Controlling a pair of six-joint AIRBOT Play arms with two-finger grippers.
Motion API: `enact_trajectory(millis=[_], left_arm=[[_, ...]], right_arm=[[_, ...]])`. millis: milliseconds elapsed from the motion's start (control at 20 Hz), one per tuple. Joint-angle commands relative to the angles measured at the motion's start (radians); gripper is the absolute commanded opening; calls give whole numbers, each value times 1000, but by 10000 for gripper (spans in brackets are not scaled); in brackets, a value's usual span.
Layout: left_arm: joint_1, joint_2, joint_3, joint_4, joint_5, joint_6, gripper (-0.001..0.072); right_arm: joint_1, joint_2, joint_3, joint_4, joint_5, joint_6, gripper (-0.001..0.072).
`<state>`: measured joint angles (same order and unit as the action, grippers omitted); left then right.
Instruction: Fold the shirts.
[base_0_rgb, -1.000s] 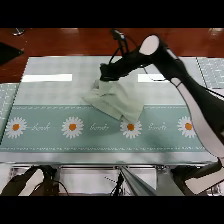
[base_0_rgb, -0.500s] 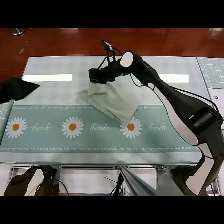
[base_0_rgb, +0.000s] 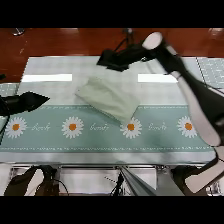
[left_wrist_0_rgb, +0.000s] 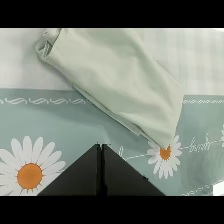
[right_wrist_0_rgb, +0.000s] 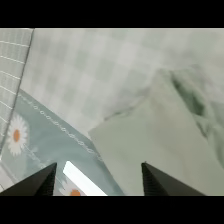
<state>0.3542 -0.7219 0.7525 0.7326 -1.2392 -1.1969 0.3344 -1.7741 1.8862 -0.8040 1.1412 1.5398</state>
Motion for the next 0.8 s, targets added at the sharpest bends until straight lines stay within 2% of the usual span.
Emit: enact_trajectory(millis=[0,100,150,250,300,400,500,600,750], left_arm=[[0,1,-22,0,2,-1,24],[0,1,-22,0,13,-1,24],[0,1,-23,0,24,0,24],[0,1,-23,0,45,-1,24],[0,1,-23,0,52,-1,24],[0,1,-23,0,53,-1,24],[0,1,-23,0,54,-1,24],[0,1,-23,0,54,-1,24],[0,1,-23,0,62,-1,24]], right_arm=[[-167,229,-21,-332,384,-30,616],[-228,435,-173,-557,380,-21,616],[-259,544,-298,-579,314,5,616],[-294,771,-632,-560,111,66,616],[-294,872,-818,-549,-2,131,616],[-280,993,-1136,-431,-214,237,616],[-261,1004,-1348,-245,-387,262,616],[-227,937,-1428,-100,-517,239,616],[-156,732,-1373,50,-538,103,616]])
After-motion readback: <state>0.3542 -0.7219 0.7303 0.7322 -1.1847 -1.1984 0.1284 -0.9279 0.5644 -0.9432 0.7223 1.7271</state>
